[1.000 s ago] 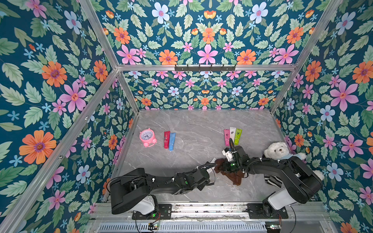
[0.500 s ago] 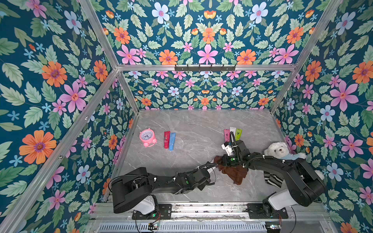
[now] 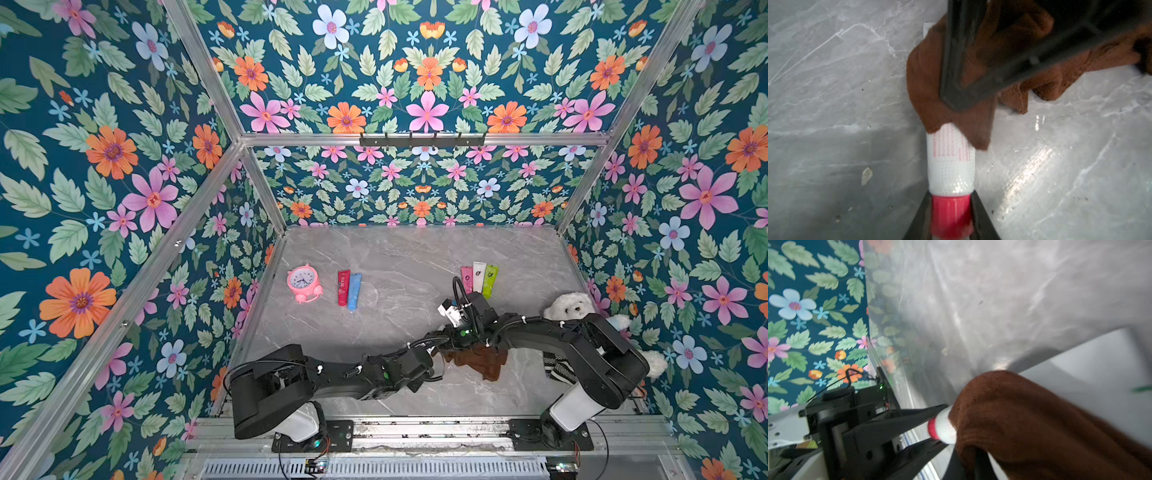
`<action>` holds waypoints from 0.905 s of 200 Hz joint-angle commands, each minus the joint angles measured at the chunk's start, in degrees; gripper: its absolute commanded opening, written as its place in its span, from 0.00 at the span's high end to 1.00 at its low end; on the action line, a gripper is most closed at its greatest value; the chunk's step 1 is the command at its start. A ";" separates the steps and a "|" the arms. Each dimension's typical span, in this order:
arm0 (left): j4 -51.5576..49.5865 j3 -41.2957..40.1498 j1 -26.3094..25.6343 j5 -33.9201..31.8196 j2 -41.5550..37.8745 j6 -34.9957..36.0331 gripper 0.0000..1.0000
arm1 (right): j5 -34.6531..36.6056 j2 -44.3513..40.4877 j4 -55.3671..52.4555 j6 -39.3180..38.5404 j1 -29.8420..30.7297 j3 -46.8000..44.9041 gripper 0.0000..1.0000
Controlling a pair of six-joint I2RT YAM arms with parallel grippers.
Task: Wipe the surface of the toothpaste tube
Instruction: Wipe the dirt from the toothpaste tube, then adjust the toothpaste at the center of the board.
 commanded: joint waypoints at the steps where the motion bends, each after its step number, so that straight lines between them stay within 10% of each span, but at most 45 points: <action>1: -0.15 -0.13 -0.05 -0.94 -1.26 -0.64 1.00 | 8.60 0.29 -8.44 -4.32 -2.53 1.66 1.00; 114: -9.74 4.23 2.64 -8.52 1.60 -18.79 1.00 | 19.24 -20.56 -19.85 -7.65 -3.26 -6.25 1.00; 147: -5.17 5.11 2.68 0.00 0.03 -19.52 0.56 | 17.88 -23.38 -19.08 -7.59 -3.64 -8.82 1.00; 181: -6.84 8.95 3.19 6.80 -1.40 -17.81 0.46 | 16.68 -23.24 -17.72 -7.53 -3.82 -9.29 1.00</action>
